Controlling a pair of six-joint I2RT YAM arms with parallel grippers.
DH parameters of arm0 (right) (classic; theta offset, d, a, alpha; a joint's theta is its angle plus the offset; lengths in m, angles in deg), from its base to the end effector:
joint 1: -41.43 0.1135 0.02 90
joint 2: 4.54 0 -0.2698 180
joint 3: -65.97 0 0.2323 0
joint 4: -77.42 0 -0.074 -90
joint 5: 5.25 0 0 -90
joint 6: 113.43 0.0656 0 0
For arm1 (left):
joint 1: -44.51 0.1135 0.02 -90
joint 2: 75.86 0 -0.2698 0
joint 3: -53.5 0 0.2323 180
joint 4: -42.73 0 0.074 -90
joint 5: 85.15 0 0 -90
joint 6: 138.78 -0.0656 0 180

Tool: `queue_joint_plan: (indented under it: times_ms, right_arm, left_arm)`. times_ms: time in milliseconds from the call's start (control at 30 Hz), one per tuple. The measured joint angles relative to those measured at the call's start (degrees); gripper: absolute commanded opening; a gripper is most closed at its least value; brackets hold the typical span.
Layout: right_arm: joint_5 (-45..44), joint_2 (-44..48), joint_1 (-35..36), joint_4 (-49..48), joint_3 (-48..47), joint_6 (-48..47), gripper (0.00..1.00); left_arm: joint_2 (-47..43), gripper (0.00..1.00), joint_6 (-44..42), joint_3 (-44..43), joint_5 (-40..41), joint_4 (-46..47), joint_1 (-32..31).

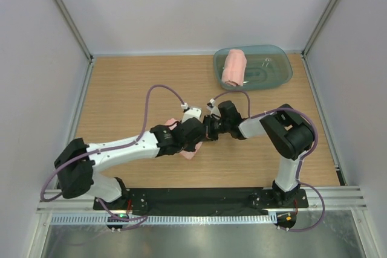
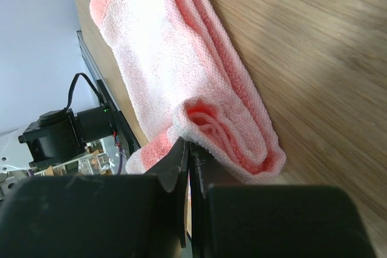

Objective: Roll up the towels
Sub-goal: Roll the towel

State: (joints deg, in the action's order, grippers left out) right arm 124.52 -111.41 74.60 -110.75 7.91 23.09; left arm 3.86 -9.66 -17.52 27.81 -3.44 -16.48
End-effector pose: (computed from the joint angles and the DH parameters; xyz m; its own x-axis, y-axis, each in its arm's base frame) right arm 0.2664 0.2243 0.1158 -0.9751 0.0289 -0.2198 -0.1734 0.5185 0.8373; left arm 0.1576 -0.2314 0.2339 -0.7471 0.1493 -0.6477 0.2900 0.9500 -0.1156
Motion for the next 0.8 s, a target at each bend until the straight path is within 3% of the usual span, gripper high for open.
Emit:
queue_joint_plan:
  times_ms: [267,600,800]
  right_arm:
    - [-0.2,0.0,0.1,2.5,-1.2,-0.5,0.03]
    - [-0.2,0.0,0.1,3.6,-1.7,-1.2,0.03]
    - [-0.4,-0.2,0.1,7.9,-4.2,-3.4,0.03]
  left_arm:
    - [8.9,0.29,-2.1,4.3,-2.6,8.2,0.0]
    - [8.8,0.43,-0.5,10.8,-2.0,16.3,-0.2]
    - [7.9,0.46,-0.1,12.8,-1.4,19.5,-0.9]
